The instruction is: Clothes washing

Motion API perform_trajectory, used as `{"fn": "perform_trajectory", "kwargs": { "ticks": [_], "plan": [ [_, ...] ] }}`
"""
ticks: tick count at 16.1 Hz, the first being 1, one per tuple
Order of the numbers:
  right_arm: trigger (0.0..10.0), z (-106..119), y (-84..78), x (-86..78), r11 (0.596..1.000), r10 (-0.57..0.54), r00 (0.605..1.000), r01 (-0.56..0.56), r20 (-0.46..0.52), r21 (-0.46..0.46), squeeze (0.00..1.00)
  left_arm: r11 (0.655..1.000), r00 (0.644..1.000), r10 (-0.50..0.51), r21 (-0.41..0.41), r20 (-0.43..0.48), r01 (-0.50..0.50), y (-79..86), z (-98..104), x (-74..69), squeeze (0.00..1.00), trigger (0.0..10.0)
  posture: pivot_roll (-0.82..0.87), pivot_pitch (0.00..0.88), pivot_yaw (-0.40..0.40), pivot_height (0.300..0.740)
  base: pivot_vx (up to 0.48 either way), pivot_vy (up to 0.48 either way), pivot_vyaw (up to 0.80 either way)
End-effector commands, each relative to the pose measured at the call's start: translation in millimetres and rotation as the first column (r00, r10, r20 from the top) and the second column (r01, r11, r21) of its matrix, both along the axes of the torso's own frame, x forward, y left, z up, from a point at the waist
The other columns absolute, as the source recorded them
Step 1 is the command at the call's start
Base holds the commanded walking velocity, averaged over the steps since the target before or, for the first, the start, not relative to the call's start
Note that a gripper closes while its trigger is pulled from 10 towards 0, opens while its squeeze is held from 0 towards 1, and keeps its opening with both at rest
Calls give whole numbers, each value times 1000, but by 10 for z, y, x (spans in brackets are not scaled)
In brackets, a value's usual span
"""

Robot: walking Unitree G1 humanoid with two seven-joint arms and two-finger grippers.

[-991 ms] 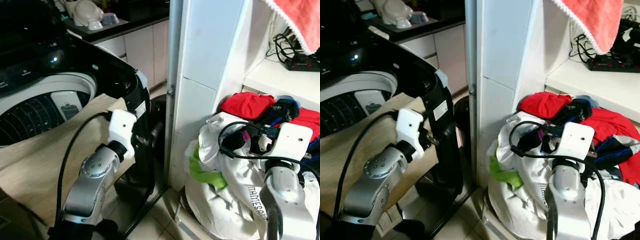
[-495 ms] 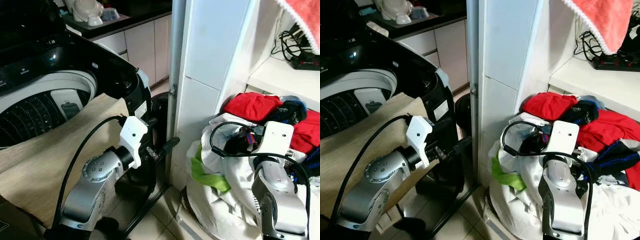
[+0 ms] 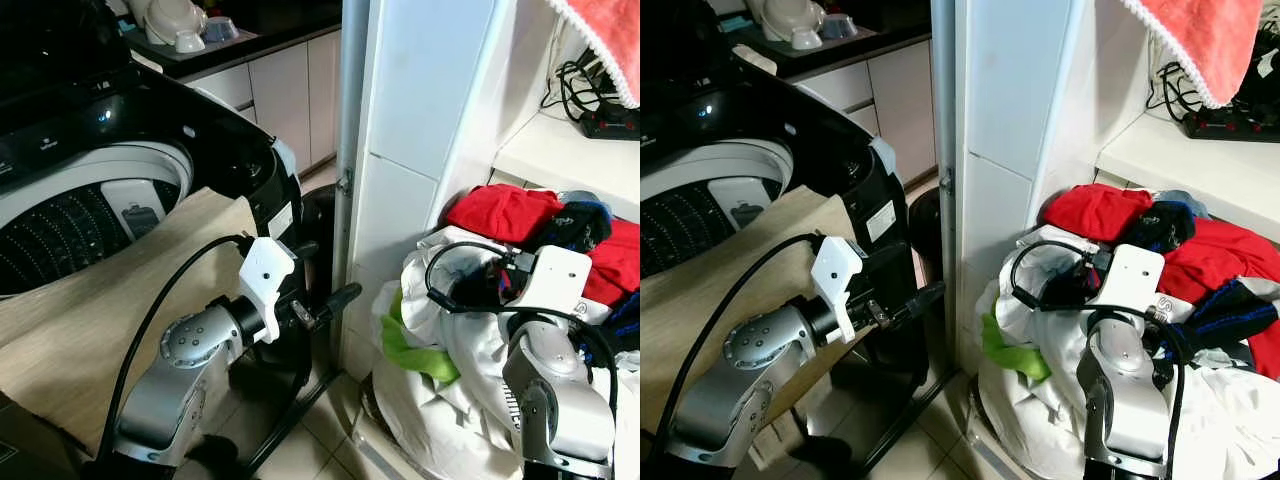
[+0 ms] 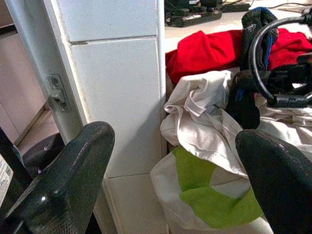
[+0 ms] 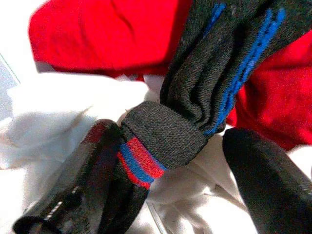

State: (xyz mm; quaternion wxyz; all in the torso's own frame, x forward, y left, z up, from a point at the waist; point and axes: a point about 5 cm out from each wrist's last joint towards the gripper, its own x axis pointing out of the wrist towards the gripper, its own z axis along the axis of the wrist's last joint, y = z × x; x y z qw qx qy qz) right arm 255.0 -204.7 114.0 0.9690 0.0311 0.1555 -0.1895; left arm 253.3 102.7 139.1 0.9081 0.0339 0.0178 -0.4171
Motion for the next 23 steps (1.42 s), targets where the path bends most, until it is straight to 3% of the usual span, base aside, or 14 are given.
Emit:
{"fn": "perform_trajectory", "kwargs": {
  "ticks": [1, 2, 16, 19, 23],
  "plan": [
    [1020, 8, -30, 24, 1000, -14, 1000, 14, 7, 13, 0, 1000, 1000, -10, 5, 15, 10, -3, 30, -4, 0, 10000, -115, 0, 39, 740, 0, 0, 0],
    [0, -2, -51, 26, 1000, -21, 1000, 21, 4, 18, 0, 1000, 1000, -9, 5, 15, 9, 2, 31, -2, 0, 10000, -117, 0, 39, 740, 0, 0, 0],
    [0, -33, -42, -10, 995, -51, 999, 50, 12, 83, 0, 1000, 1000, -7, 6, 1, 7, 9, 10, 1, 0, 10000, -115, 0, 44, 740, 0, 0, 0],
    [0, 8, -48, -19, 995, -58, 998, 55, 33, 88, 0, 1000, 1000, -3, 9, 4, 3, 23, 17, 1, 0, 10000, -106, 0, 37, 740, 0, 0, 0],
    [0, 238, 34, -83, 997, -9, 994, 1, 107, 79, 0, 999, 999, 32, -29, 11, -32, 74, 75, 3, 0, 10000, -103, 0, 30, 740, 0, 0, 0]
  ]
}}
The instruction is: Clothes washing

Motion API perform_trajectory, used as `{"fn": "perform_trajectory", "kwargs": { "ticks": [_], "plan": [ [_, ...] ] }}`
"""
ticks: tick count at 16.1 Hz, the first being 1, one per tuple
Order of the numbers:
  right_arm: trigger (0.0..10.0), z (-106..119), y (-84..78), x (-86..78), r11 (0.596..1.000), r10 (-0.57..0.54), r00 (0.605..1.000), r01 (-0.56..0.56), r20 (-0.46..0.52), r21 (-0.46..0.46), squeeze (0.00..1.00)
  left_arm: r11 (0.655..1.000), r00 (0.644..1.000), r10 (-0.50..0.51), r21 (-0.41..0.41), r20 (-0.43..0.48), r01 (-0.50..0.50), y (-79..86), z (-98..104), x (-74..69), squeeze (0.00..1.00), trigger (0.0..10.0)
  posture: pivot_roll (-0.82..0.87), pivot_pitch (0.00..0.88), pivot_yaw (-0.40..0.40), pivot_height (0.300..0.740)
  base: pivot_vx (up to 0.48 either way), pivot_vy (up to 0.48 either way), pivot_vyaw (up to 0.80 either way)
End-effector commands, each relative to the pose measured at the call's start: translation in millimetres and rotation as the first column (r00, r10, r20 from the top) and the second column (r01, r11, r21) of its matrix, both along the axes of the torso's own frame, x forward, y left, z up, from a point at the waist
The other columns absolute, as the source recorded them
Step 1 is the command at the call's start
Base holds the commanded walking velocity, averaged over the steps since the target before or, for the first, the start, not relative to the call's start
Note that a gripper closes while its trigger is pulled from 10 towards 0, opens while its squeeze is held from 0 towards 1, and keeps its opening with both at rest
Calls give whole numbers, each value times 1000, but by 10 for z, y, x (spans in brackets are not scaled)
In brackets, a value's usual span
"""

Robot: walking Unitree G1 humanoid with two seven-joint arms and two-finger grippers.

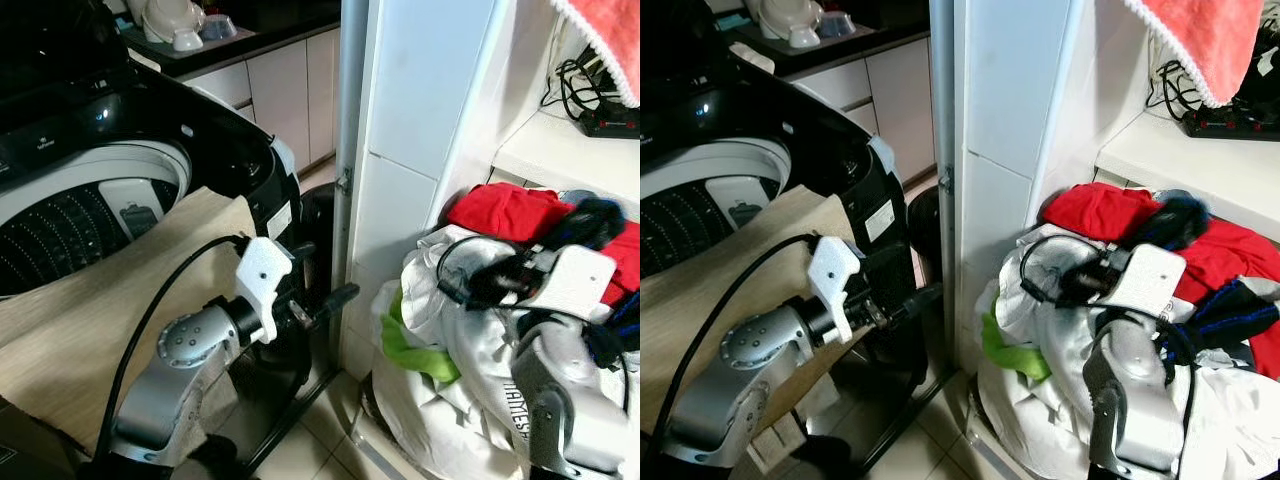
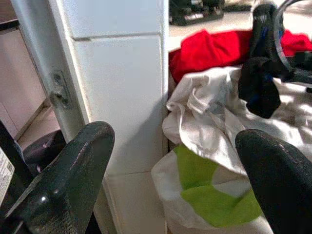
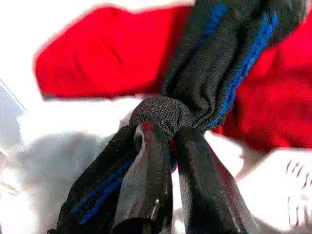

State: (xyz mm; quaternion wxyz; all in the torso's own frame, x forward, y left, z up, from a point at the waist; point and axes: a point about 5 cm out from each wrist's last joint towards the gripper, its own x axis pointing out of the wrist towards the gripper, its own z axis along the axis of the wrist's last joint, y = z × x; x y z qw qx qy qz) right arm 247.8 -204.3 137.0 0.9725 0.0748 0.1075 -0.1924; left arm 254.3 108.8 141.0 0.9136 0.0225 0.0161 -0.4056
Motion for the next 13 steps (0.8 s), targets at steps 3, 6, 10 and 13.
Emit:
{"fn": "perform_trajectory", "kwargs": {
  "ticks": [3, 6, 10, 13],
  "plan": [
    [0, 240, 151, -15, 986, 117, 988, -103, 104, -132, 0, 996, 999, 41, -75, 25, -39, 37, 140, 43, 0, 10000, -109, 0, 34, 740, 0, 0, 0],
    [0, 407, 218, -36, 962, 182, 963, -133, 197, -238, 0, 981, 994, 108, -163, 30, -102, 78, 244, 110, 0, 10000, -109, 0, 35, 740, 0, 0, 0],
    [0, 671, 576, 62, 843, 538, 780, -494, 319, -214, 0, 973, 966, 178, -182, 188, -144, 92, 585, 304, 0, 10000, -108, 0, 39, 740, 0, 0, 0],
    [0, 889, 674, 122, 733, 616, 632, -678, 469, -49, 0, 987, 945, 120, -139, 305, -80, 7, 759, 298, 1000, 10000, -105, 0, 35, 740, 0, 0, 0]
  ]
}}
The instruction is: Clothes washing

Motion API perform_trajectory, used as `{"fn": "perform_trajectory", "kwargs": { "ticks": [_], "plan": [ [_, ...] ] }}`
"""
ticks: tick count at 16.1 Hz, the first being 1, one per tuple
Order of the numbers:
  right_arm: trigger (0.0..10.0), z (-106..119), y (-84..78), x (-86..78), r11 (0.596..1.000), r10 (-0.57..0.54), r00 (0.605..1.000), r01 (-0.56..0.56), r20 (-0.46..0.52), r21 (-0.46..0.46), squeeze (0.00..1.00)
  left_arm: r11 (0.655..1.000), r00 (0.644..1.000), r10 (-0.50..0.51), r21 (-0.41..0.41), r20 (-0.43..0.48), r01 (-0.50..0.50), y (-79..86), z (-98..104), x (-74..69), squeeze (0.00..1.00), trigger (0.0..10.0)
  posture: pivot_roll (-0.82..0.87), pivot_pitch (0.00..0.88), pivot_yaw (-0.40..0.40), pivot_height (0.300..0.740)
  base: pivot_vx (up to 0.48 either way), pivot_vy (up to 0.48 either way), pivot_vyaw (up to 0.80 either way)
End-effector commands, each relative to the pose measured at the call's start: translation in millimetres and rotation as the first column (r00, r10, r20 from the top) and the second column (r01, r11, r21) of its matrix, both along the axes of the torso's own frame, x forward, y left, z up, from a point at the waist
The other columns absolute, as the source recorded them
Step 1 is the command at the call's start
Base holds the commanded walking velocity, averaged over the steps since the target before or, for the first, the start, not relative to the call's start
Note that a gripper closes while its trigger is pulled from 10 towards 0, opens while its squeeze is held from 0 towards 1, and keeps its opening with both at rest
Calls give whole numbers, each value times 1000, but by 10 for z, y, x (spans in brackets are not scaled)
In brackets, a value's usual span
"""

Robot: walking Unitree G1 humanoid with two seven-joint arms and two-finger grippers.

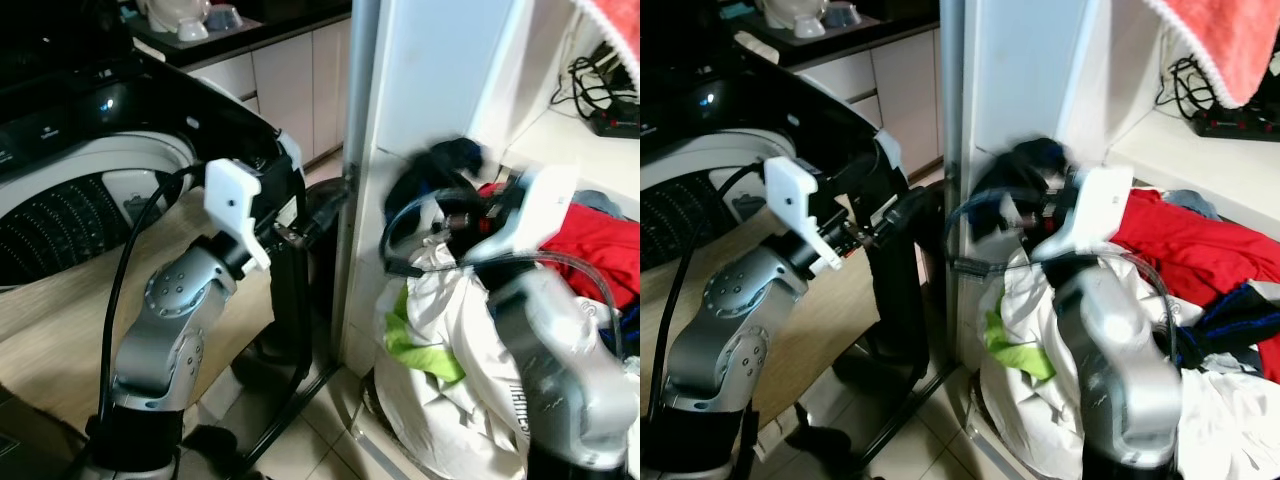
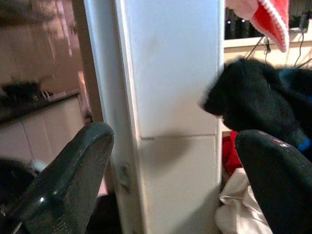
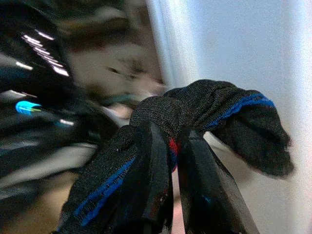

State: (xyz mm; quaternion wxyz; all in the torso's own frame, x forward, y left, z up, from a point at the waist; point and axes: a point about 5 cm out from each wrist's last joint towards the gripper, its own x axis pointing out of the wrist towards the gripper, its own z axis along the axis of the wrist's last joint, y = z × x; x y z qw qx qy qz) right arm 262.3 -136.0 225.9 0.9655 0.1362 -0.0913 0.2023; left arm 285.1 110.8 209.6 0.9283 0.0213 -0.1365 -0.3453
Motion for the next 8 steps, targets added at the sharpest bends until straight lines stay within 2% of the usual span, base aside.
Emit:
{"fn": "perform_trajectory", "kwargs": {
  "ticks": [1, 2, 3, 5, 6, 7, 8],
  "plan": [
    [0, 72, 47, -21, 988, 130, 991, -131, 19, 78, 0, 997, 994, -39, 75, 100, 32, -77, 127, -20, 1000, 10000, -105, 0, 35, 740, 0, 0, 0],
    [0, 86, 56, -20, 983, 153, 988, -155, 24, 99, 0, 994, 992, -53, 99, 116, 42, -99, 135, -25, 1000, 10000, -105, 0, 35, 740, 0, 0, 0],
    [0, 154, 85, -11, 954, 230, 972, -236, 51, 187, 0, 994, 990, -93, 72, 110, 85, -180, 153, -32, 1000, 10000, -88, 0, 15, 740, 0, 0, 0],
    [0, 196, 79, 3, 938, 251, 966, -260, 65, 229, 0, 991, 992, -112, -67, 63, 116, -214, 212, -38, 1000, 10000, -85, 0, 6, 740, 0, 0, 0],
    [0, 224, 67, 8, 925, 268, 960, -279, 76, 257, 0, 977, 988, -153, -148, 15, 154, -254, 228, -60, 1000, 10000, -83, 0, 4, 740, 0, 0, 0],
    [0, 248, 62, 6, 915, 289, 954, -301, 83, 269, 0, 939, 974, -221, -282, -51, 199, -313, 226, -92, 1000, 10000, -82, 0, 0, 740, 0, 0, 0],
    [0, 249, 71, 4, 917, 293, 953, -304, 82, 258, 0, 923, 968, -240, -325, -69, 206, -329, 219, -105, 1000, 10000, -85, 0, 2, 740, 0, 0, 0]
  ]
}}
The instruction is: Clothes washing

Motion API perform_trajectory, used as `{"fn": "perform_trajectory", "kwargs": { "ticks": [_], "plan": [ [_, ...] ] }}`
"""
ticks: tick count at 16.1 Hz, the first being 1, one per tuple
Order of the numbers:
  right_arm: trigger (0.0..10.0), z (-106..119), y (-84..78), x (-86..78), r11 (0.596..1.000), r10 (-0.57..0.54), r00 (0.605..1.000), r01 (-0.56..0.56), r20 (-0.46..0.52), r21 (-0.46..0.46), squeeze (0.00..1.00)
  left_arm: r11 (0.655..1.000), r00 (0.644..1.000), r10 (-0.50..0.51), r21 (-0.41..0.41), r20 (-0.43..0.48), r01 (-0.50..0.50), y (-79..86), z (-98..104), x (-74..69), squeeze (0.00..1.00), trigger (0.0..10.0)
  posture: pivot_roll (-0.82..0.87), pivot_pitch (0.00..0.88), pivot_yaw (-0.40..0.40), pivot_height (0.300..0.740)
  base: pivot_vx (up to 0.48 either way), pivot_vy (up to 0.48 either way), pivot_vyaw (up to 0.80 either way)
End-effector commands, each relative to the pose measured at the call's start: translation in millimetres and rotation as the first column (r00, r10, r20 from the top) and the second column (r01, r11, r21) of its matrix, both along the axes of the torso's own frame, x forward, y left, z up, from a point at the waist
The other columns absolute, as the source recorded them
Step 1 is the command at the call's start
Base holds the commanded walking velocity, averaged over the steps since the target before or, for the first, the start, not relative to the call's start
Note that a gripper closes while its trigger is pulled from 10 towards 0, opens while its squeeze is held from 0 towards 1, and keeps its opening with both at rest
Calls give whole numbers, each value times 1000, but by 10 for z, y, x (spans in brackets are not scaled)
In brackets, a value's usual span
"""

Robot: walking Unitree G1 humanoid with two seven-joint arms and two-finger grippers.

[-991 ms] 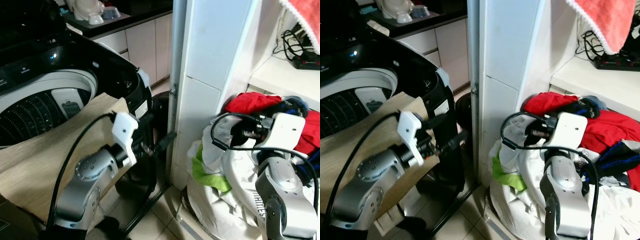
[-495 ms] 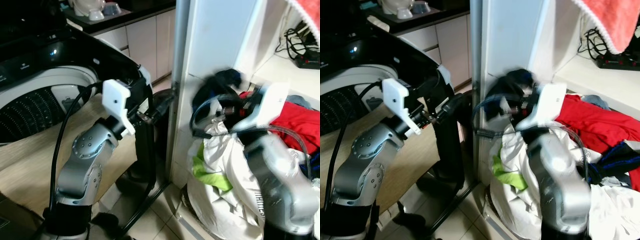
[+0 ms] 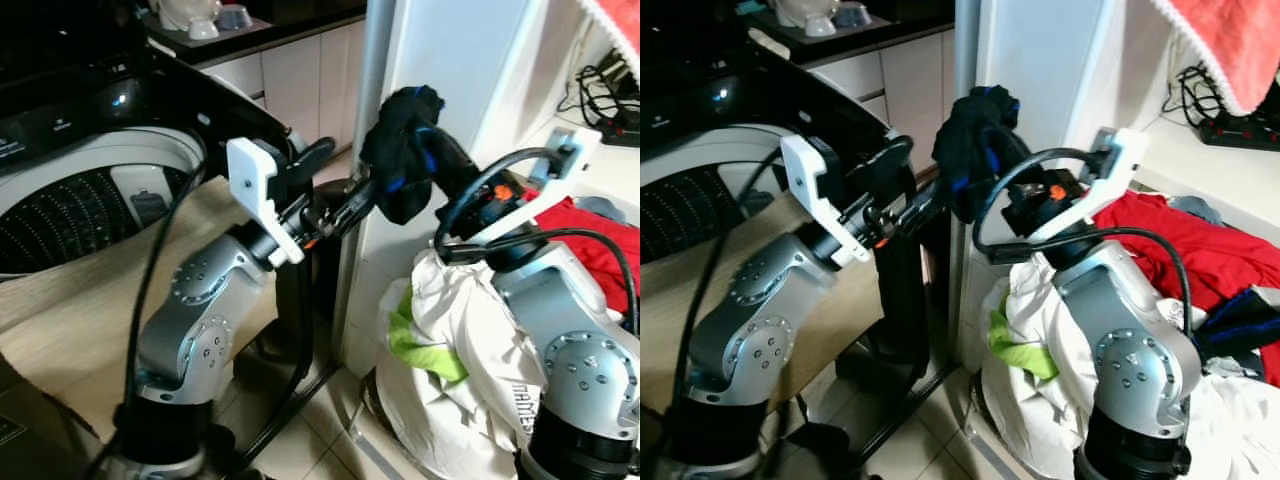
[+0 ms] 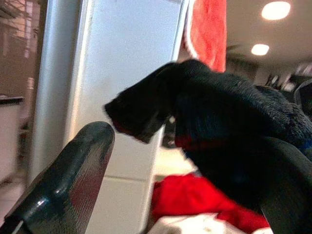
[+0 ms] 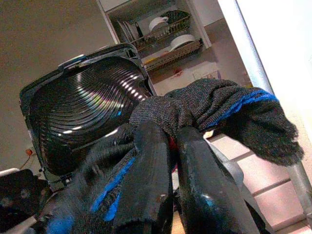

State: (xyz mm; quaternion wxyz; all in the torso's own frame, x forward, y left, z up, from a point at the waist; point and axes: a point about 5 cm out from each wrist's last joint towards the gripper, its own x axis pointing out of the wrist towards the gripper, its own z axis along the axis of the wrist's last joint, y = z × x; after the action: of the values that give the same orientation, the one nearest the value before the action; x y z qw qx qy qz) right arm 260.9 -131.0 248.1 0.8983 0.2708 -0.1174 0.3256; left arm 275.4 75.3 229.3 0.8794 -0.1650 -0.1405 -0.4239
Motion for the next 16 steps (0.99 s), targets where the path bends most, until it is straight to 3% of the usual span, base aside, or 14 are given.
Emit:
{"fn": "perform_trajectory", "kwargs": {
  "ticks": [1, 2, 5, 6, 7, 9, 12, 13, 14, 16],
  "plan": [
    [0, 29, 27, 12, 999, 32, 999, -32, 1, -1, 0, 998, 999, -22, -68, -42, 19, 10, 12, -16, 1000, 10000, -87, 0, 4, 740, 0, 0, 0],
    [0, 28, 30, 5, 999, 37, 999, -37, 0, -1, 0, 988, 995, -52, -146, -87, 39, 11, 9, -19, 1000, 10000, -88, 0, 5, 740, 0, 0, 0],
    [0, 20, 26, -21, 998, 53, 999, -53, -7, -17, 0, 958, 980, -99, -283, -172, 47, 66, 7, -3, 1000, 10000, -92, 0, 10, 740, 0, 0, 0],
    [0, 20, 27, -24, 998, 55, 998, -55, -7, -17, 0, 955, 978, -98, -292, -182, 41, 79, 3, 5, 1000, 10000, -92, 0, 10, 740, 0, 0, 0],
    [0, 15, 27, -34, 998, 59, 998, -60, -8, -19, 0, 919, 970, -93, -394, -227, -4, 166, 11, 46, 1000, 10000, -92, 0, 11, 740, 0, 0, 0],
    [0, 12, 23, -34, 998, 58, 998, -58, -9, -17, 0, 853, 958, -116, -521, -261, -39, 277, 27, 75, 1000, 10000, -92, 0, 13, 740, 0, 0, 0],
    [0, 9, 9, -32, 999, 52, 999, -52, -12, -16, 0, 819, 948, -172, -573, -268, -13, 347, 17, 39, 1000, 10000, -90, 0, 14, 740, 0, 0, 0],
    [0, 7, 10, -33, 998, 53, 998, -54, -13, -19, 0, 816, 943, -198, -578, -267, 7, 336, 23, 18, 1000, 10000, -90, 0, 14, 740, 0, 0, 0],
    [0, 7, 15, -36, 998, 56, 998, -57, -12, -23, 0, 839, 940, -211, -542, -268, 34, 293, 17, -5, 1000, 10000, -90, 0, 14, 740, 0, 0, 0],
    [0, 4, 63, -51, 996, 79, 997, -79, -8, -37, 0, 933, 931, -196, -352, -308, 80, 92, -91, -29, 1000, 10000, -90, 0, 14, 740, 0, 0, 0]
  ]
}}
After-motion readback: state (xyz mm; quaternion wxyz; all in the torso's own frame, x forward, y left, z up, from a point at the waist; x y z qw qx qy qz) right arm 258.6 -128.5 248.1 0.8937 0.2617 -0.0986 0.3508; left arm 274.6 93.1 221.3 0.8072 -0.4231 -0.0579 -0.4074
